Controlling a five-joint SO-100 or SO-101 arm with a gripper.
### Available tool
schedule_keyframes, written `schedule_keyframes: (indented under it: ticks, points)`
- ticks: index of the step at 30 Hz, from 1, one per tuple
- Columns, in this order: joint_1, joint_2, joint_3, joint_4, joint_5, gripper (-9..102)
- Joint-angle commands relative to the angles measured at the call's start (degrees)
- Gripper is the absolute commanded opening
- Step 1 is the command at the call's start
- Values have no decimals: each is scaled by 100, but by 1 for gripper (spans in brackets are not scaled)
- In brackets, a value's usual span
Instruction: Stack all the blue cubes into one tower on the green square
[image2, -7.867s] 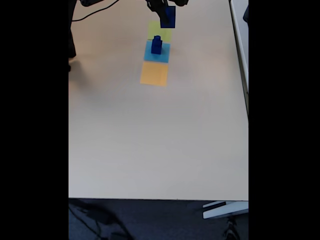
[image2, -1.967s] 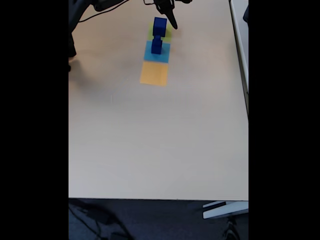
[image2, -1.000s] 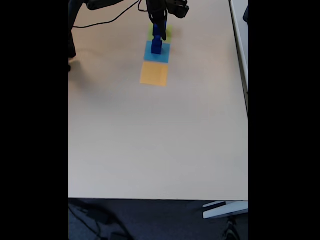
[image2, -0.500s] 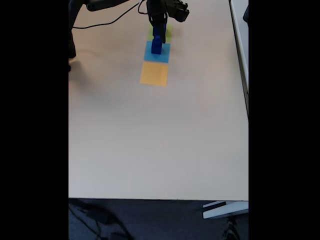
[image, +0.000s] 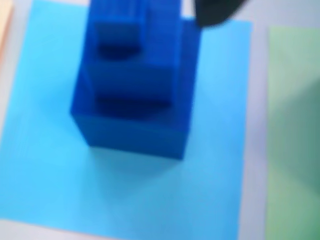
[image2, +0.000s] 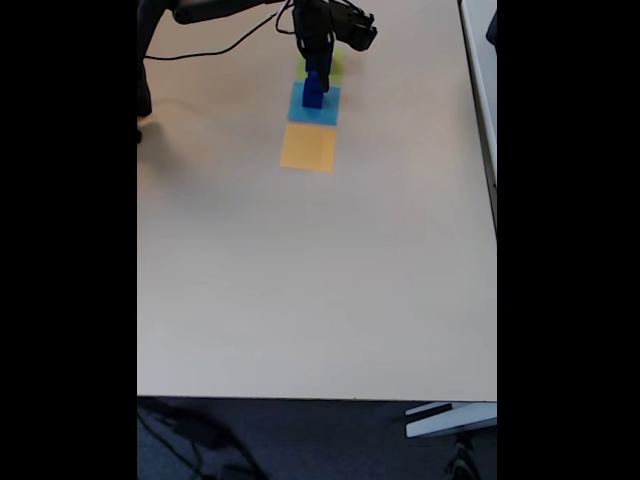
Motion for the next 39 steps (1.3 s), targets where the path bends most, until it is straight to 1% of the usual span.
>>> schedule_keyframes:
  ticks: [1, 25, 32, 39]
  points:
    - [18, 202, -53, -53, 18, 31]
    - [0, 158, 360, -325, 18, 30]
    - [18, 220, 413, -325, -18, 28]
    - [18, 237, 431, -325, -18, 22]
